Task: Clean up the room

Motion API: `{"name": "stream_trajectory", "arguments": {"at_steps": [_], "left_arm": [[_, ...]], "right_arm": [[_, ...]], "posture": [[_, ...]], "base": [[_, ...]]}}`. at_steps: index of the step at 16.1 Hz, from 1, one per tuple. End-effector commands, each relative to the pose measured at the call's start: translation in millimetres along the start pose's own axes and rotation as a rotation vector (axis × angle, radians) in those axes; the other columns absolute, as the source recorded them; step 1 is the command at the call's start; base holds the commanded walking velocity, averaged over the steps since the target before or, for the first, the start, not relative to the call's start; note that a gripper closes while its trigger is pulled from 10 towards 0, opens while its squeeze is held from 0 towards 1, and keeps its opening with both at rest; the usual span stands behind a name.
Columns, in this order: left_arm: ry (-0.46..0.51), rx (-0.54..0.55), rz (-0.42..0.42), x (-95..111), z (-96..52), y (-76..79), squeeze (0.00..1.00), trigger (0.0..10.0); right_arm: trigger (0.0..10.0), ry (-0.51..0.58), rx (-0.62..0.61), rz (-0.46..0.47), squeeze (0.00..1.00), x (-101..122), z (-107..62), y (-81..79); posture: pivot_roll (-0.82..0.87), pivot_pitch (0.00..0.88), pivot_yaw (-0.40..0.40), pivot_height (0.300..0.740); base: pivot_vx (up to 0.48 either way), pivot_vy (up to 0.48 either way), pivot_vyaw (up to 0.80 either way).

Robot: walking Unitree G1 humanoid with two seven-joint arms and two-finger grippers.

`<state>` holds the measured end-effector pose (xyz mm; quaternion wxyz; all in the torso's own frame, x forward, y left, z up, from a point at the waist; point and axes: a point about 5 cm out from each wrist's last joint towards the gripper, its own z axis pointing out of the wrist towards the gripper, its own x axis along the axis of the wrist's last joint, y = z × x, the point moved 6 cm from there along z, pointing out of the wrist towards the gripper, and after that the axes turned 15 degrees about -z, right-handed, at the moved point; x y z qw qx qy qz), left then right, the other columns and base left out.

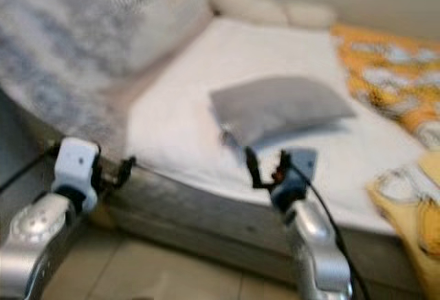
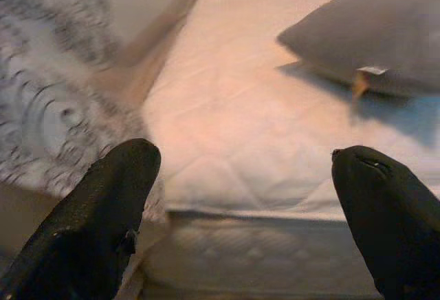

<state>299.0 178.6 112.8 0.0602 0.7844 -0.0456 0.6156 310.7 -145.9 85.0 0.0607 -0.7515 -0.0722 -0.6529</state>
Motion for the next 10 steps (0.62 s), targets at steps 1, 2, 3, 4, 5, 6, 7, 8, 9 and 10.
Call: {"name": "stream_trajectory", "arguments": {"at_steps": [1, 2, 3, 4, 5, 6, 7, 8, 9, 10], "left_arm": [[0.022, 0.004, -0.007, 4.5, 0.4, 0.1, 0.00, 10.0], [0.024, 0.005, -0.011, 4.6, 0.4, 0.2, 0.00, 10.0], [0.025, 0.008, -0.014, 4.8, 0.5, 0.0, 0.00, 10.0], [0.028, 0.010, -0.019, 4.6, 0.3, -0.1, 0.00, 10.0], [0.029, 0.011, -0.023, 4.4, 0.1, 0.0, 0.00, 10.0], [0.030, 0.012, -0.024, 4.3, 0.1, 0.0, 0.00, 10.0], [0.034, 0.015, -0.023, 5.5, 0.2, -0.9, 0.00, 10.0], [0.040, 0.021, -0.023, 6.9, 0.4, -2.1, 0.00, 10.0], [0.042, 0.023, -0.023, 7.3, 0.4, -2.4, 0.00, 10.0], [0.044, 0.024, -0.023, 7.5, 1.0, -2.3, 0.00, 10.0]], "right_arm": [[10.0, -0.019, -0.020, -0.022, 0.00, -1.8, 1.1, -0.4], [10.0, -0.022, -0.021, -0.013, 0.00, -2.4, 1.8, -1.1], [10.0, -0.024, -0.027, -0.019, 0.00, -2.3, 2.2, -0.8], [10.0, -0.024, -0.044, -0.040, 0.00, -2.1, 2.3, 0.9], [10.0, -0.021, -0.056, -0.052, 0.00, -2.0, 2.3, 2.1], [10.0, -0.020, -0.060, -0.056, 0.00, -1.9, 2.3, 2.5], [10.0, -0.014, -0.074, -0.087, 0.00, -0.9, 2.8, 3.6], [10.0, -0.009, -0.081, -0.110, 0.00, 0.1, 3.4, 3.9], [10.0, -0.008, -0.082, -0.115, 0.00, 0.5, 3.6, 3.9], [10.0, -0.005, -0.088, -0.109, 0.00, 1.8, 4.0, 5.5]], "posture": [[0.05, 0.000, -0.046, 0.740], [0.05, 0.000, -0.046, 0.740], [0.05, 0.000, -0.046, 0.740], [0.05, 0.000, -0.047, 0.740], [0.04, 0.000, -0.047, 0.740], [0.04, 0.000, -0.047, 0.740], [0.04, 0.000, -0.048, 0.740], [0.04, 0.000, -0.048, 0.740], [0.04, 0.000, -0.048, 0.740], [0.04, 0.000, -0.049, 0.740]], "base": [[0.000, 0.000, -0.77], [0.000, 0.000, -0.69], [0.000, 0.000, -0.56], [0.000, 0.000, 0.00], [0.000, 0.000, 0.00], [0.000, 0.000, 0.00], [0.000, 0.000, 0.00], [0.000, 0.000, 0.00], [0.000, 0.000, 0.00], [0.000, 0.000, 0.00]]}}
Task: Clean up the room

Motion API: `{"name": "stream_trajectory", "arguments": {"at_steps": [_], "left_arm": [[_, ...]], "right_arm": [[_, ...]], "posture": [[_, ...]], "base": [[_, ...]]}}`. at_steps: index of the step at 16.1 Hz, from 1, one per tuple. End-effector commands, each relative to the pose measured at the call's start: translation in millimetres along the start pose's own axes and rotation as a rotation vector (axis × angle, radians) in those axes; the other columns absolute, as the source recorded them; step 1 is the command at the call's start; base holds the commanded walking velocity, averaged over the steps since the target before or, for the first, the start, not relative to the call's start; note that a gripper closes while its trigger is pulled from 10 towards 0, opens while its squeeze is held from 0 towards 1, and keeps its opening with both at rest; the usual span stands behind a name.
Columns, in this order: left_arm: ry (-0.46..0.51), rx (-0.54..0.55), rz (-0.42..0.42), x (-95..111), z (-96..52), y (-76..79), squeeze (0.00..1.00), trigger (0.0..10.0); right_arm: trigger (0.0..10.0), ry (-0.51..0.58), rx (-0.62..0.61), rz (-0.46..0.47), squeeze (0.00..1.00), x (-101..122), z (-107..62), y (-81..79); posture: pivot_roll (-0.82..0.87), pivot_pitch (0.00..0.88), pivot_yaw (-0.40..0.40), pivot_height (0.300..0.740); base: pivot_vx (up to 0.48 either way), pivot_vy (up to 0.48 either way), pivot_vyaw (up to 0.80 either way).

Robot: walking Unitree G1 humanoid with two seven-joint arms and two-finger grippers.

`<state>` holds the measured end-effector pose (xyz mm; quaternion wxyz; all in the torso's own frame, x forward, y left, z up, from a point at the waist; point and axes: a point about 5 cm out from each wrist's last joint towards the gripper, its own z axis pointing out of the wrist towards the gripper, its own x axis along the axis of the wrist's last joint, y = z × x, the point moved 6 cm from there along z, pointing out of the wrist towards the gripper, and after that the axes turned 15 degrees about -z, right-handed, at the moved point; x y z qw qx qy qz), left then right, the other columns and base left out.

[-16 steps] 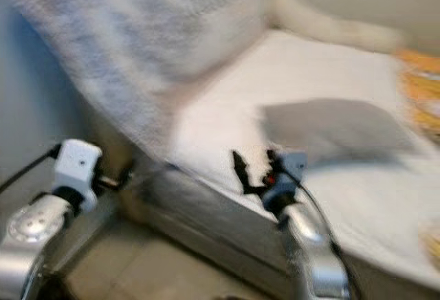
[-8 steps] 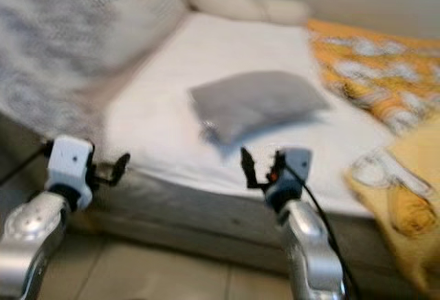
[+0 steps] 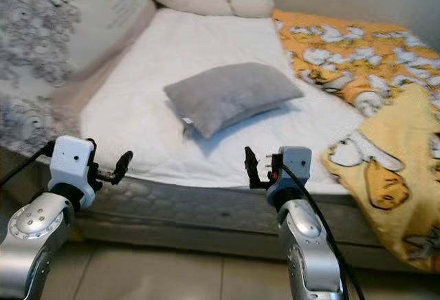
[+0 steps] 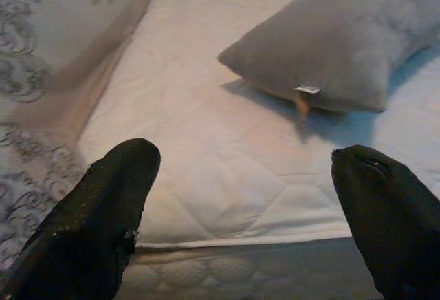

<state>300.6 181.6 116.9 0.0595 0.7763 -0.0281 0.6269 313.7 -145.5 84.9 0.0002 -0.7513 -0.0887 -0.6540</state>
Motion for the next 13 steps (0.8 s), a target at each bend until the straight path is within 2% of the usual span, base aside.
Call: {"name": "stream_trajectory", "arguments": {"at_steps": [1, 5, 8, 11, 13], "left_arm": [[0.015, 0.002, 0.002, 3.3, 1.3, 0.9, 0.00, 10.0], [0.018, 0.004, 0.004, 4.3, 1.8, 0.1, 0.00, 10.0], [0.019, 0.006, 0.007, 4.7, 1.8, -0.5, 0.00, 10.0], [0.021, 0.008, 0.004, 5.5, 2.5, -0.9, 0.00, 10.0], [0.025, 0.012, 0.002, 6.6, 3.7, -1.3, 0.00, 10.0]], "right_arm": [[10.0, 0.002, -0.024, 0.005, 0.00, 1.1, 1.5, 6.7], [10.0, -0.012, -0.052, 0.013, 0.00, -2.8, 1.4, 12.6], [10.0, -0.008, -0.048, 0.007, 0.00, -2.3, 1.8, 11.5], [10.0, 0.000, -0.044, -0.001, 0.00, -0.4, 3.1, 11.4], [10.0, 0.003, -0.038, -0.008, 0.00, 0.6, 4.5, 11.5]], "posture": [[0.04, 0.000, -0.049, 0.740], [0.04, 0.000, -0.048, 0.740], [0.04, 0.000, -0.047, 0.740], [0.04, 0.000, -0.047, 0.740], [0.04, 0.000, -0.049, 0.740]], "base": [[0.000, 0.000, 0.00], [0.000, 0.000, 0.00], [0.000, 0.000, -0.70], [0.000, 0.000, 0.00], [0.257, 0.000, 0.00]]}}
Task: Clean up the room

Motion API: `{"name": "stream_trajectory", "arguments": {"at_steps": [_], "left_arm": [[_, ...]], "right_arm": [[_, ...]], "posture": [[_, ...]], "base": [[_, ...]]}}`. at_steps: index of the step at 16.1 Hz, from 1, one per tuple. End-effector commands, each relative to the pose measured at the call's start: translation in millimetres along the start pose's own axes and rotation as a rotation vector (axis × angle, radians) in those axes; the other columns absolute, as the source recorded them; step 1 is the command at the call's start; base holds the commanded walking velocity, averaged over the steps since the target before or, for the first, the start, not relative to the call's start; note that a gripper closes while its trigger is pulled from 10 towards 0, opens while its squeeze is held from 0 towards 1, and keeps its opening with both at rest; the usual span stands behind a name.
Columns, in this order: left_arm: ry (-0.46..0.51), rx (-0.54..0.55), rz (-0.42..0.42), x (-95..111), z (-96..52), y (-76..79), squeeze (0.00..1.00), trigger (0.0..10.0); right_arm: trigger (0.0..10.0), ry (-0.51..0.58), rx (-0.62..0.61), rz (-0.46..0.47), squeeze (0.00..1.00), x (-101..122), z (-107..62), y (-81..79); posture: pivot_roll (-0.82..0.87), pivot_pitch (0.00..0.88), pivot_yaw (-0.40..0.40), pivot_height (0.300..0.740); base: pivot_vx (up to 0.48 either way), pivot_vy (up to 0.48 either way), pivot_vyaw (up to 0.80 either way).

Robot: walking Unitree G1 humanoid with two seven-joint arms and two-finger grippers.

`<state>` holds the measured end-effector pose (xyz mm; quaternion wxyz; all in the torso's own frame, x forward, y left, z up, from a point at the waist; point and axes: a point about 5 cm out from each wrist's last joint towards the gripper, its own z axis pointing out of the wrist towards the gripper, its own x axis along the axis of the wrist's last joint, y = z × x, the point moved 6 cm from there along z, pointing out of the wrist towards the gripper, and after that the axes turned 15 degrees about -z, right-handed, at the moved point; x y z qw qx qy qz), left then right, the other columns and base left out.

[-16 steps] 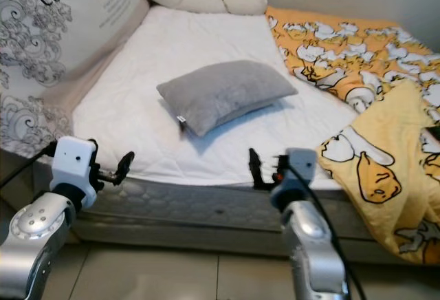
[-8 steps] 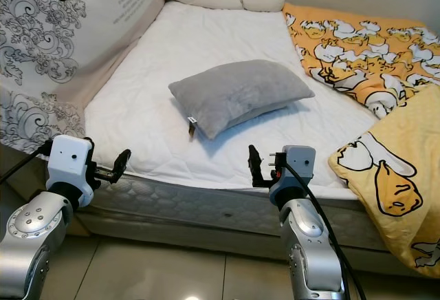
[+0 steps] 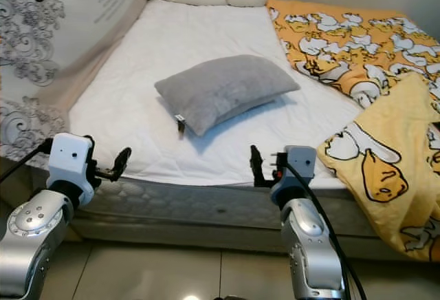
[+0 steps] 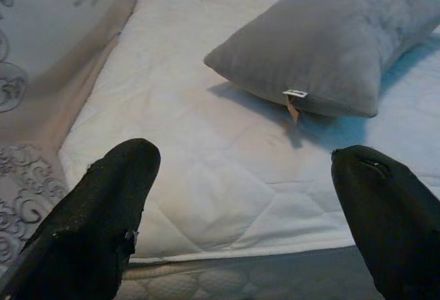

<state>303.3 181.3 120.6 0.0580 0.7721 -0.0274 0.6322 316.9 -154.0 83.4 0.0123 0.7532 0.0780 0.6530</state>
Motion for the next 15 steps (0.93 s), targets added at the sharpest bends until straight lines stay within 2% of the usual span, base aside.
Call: {"name": "stream_trajectory", "arguments": {"at_steps": [1, 7, 9, 15], "left_arm": [[0.015, 0.012, -0.003, 3.3, 2.5, -2.4, 0.00, 10.0], [0.020, 0.017, -0.007, 5.2, 4.4, -3.1, 0.00, 10.0], [0.021, 0.019, -0.008, 5.5, 4.5, -3.4, 0.00, 10.0], [0.020, 0.022, -0.005, 5.8, 4.3, -5.5, 0.00, 10.0]], "right_arm": [[10.0, 0.010, 0.003, -0.011, 0.00, 3.2, 2.9, 1.5], [10.0, -0.013, 0.020, -0.021, 0.00, 0.2, 5.4, -1.2], [10.0, -0.003, 0.026, -0.024, 0.00, 1.2, 5.7, -1.5], [10.0, 0.003, 0.030, -0.030, 0.00, 1.7, 6.0, -2.7]], "posture": [[0.04, 0.000, -0.051, 0.740], [0.04, 0.000, -0.052, 0.740], [0.04, 0.000, -0.052, 0.740], [0.04, 0.000, -0.050, 0.740]], "base": [[0.300, 0.000, 0.00], [0.328, 0.000, 0.00], [0.334, 0.000, -0.61], [0.331, 0.000, 0.00]]}}
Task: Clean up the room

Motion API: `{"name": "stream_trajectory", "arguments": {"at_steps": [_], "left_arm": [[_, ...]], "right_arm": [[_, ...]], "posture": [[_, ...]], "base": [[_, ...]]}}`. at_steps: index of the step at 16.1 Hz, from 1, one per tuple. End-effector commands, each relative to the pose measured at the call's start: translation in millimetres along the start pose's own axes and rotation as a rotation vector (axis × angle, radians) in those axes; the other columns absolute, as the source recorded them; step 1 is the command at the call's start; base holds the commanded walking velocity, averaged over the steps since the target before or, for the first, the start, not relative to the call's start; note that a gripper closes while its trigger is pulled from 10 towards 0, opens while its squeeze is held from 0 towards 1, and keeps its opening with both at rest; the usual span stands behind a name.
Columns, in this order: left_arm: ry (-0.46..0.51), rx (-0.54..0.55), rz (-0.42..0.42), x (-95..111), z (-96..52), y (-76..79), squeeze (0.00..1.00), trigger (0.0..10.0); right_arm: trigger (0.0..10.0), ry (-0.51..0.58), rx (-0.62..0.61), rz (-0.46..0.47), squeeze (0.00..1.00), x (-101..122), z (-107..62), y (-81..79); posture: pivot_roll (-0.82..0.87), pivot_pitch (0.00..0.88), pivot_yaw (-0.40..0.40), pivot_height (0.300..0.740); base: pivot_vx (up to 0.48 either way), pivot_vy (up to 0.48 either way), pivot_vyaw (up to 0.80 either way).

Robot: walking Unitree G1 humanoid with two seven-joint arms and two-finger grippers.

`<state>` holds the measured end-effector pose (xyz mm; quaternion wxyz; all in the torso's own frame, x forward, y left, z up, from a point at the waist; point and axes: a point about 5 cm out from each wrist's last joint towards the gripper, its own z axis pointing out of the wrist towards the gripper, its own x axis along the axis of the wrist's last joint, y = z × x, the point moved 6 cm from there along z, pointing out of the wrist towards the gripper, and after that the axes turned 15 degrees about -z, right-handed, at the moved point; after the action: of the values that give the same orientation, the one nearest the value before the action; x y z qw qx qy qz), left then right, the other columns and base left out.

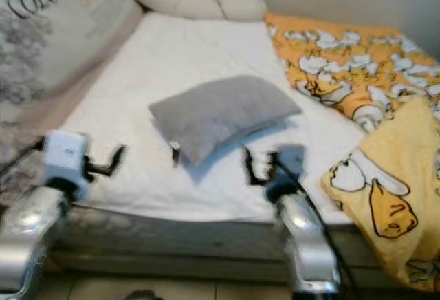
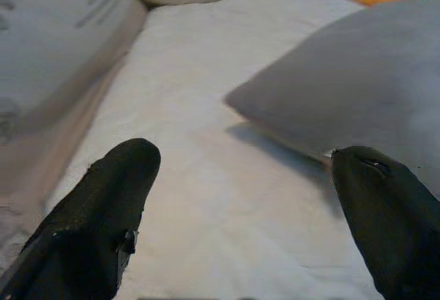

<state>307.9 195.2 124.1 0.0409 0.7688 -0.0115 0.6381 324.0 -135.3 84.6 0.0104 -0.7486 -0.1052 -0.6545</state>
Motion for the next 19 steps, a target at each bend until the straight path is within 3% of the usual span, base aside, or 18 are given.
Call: {"name": "stream_trajectory", "arguments": {"at_steps": [1, 17, 19], "left_arm": [[0.005, -0.026, -0.002, 1.0, 2.0, 8.7, 0.00, 10.0], [0.003, -0.036, 0.004, -0.7, 1.6, 11.5, 0.00, 10.0], [0.004, -0.038, 0.005, -0.6, 1.6, 11.7, 0.00, 10.0]], "right_arm": [[10.0, -0.011, -0.038, -0.018, 0.00, -3.4, -3.3, 14.2], [10.0, 0.004, 0.028, -0.042, 0.00, -1.9, -4.5, 4.1], [10.0, 0.003, 0.012, -0.005, 0.00, -2.8, -4.8, 5.4]], "posture": [[0.04, 0.000, -0.050, 0.740], [0.04, 0.000, -0.052, 0.740], [0.04, 0.000, -0.052, 0.740]], "base": [[0.330, 0.000, 0.00], [0.328, 0.000, 0.04], [0.317, 0.000, 0.40]]}}
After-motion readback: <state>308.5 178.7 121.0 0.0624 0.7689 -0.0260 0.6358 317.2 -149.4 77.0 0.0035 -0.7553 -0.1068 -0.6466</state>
